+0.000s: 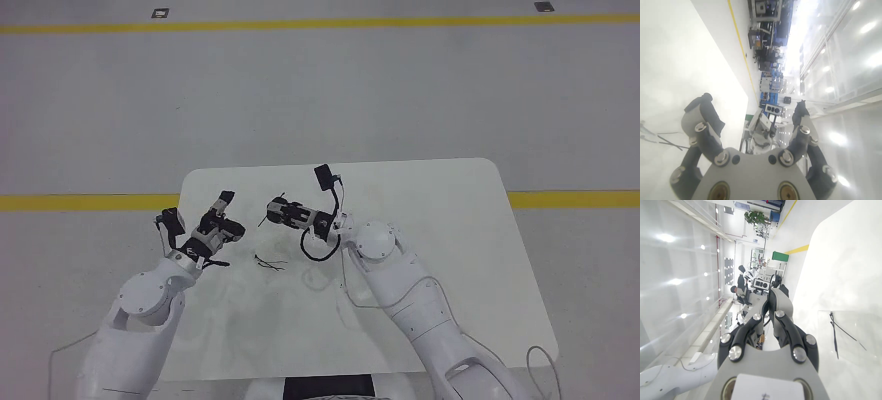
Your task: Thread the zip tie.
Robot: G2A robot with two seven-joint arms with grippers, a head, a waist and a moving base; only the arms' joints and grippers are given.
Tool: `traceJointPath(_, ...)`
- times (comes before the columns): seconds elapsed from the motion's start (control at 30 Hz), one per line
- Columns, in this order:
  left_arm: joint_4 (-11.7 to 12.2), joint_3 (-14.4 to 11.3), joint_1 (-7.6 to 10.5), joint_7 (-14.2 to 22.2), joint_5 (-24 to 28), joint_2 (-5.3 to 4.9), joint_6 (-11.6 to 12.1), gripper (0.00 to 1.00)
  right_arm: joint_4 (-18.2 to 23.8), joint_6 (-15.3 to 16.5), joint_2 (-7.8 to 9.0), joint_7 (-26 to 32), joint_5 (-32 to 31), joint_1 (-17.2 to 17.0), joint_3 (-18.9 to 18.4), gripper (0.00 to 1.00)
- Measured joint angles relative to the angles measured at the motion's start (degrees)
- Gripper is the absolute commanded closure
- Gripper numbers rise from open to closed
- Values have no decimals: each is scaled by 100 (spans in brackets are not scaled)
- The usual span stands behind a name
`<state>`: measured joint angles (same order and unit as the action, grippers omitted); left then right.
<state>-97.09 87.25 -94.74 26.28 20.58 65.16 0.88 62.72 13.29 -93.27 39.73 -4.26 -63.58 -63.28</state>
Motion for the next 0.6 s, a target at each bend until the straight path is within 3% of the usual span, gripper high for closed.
traceJointPath(0.1, -13, 96, 9, -27, -180, -11, 283, 0, -33, 1, -5, -33, 71, 23, 2, 100)
traceJointPath(0.33, 39, 21, 63, -158, -190, -4, 213, 0, -14, -101, -6, -147, 139, -26, 6, 100)
traceJointPath(0.6, 249, -83, 235, 797, -305, -62, 361, 0, -403, -544, -80, -411, 723, 259, 141, 100)
